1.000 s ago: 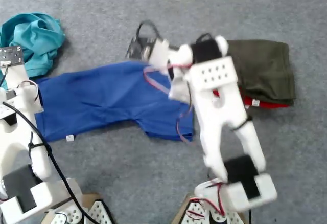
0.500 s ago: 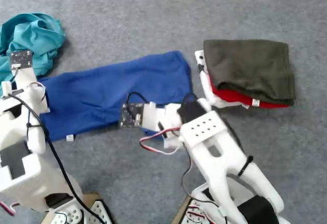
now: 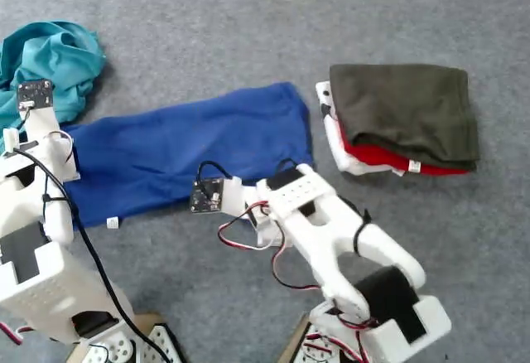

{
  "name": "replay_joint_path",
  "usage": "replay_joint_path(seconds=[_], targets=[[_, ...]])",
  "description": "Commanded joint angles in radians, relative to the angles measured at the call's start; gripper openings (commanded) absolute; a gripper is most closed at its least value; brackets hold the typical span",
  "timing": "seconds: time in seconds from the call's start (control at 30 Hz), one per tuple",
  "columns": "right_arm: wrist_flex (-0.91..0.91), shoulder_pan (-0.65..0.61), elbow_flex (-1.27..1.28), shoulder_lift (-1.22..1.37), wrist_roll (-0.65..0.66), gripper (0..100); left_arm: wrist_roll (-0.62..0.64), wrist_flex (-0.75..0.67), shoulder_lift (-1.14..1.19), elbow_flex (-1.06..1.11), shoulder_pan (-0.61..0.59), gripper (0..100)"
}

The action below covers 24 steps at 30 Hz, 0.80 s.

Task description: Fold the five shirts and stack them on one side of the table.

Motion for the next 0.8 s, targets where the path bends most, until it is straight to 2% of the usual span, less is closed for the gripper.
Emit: replay_joint_path(seconds=[0.0,0.13,0.33,0.5,0.77], targets=[[0.011,0.034,-0.076,0.065,0.009,27.0,0.005,-0.011,0.003,-0.035,-0.007,3],[0.000,0.089,-0.117,0.108,0.011,18.4,0.005,-0.011,0.003,-0.035,-0.007,3],[0.002,0.092,-0.174,0.143,0.020,1.1,0.005,-0.012,0.003,-0.036,-0.007,3],[0.032,0.094,-0.268,0.173,0.020,1.4,0.005,-0.014,0.003,-0.036,-0.007,3],[0.344,0.112,-0.685,0.275,0.026,1.4,0.005,-0.015,0.003,-0.036,-0.007,3]])
